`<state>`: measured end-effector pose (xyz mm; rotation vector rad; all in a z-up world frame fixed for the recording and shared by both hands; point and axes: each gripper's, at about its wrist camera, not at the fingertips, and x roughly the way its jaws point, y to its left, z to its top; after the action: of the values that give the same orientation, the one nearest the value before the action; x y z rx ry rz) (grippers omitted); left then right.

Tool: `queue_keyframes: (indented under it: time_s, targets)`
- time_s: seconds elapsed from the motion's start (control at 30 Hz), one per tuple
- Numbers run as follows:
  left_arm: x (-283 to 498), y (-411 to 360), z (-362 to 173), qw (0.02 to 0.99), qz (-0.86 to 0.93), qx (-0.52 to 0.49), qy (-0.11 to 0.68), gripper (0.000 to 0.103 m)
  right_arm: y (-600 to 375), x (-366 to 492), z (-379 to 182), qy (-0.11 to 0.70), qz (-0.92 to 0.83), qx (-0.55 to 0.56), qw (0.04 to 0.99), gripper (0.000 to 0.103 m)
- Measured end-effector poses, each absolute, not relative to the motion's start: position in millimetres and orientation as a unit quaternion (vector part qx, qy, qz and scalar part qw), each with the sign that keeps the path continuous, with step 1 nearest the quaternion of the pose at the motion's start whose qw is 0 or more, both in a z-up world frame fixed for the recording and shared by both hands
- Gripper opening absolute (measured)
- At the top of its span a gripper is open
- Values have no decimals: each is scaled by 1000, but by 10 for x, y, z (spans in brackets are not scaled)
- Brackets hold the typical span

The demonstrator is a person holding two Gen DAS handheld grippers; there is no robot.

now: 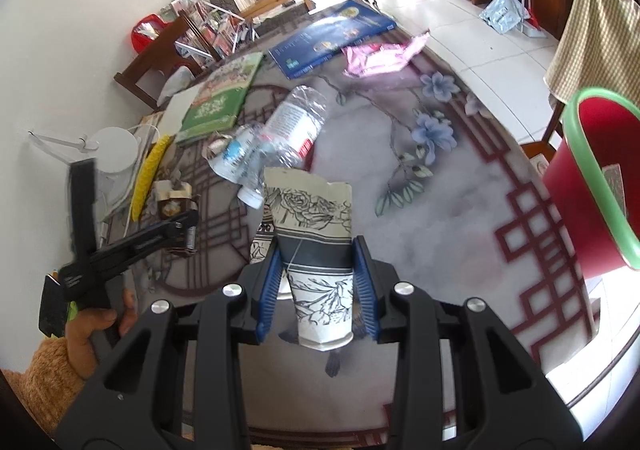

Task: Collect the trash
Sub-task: 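Lift the cigarette pack with left gripper while right lifts the paper cup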

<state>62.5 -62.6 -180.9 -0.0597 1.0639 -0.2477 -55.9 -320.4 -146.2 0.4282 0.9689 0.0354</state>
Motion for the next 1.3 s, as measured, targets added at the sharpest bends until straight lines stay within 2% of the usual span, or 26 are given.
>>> queue_keyframes:
  time_s: [0.23,0.43,0.8,1.3]
  targets:
    - [447,-473,-963,900,-128,-36,414,42,-3036,-407,-1084,420,49,185,887,35]
    - [338,-555,-641,923,-128,-15,363,43,-2894,-394,-795,389,71,168,903,35]
    - [300,-714,-561,929,-126,-10,349,43,-3017,-395,-522,358,56,160,918,35]
    - [275,-1036,-653,925,-100,12,365,43,-3275,-358,-670,367,76,182,909,35]
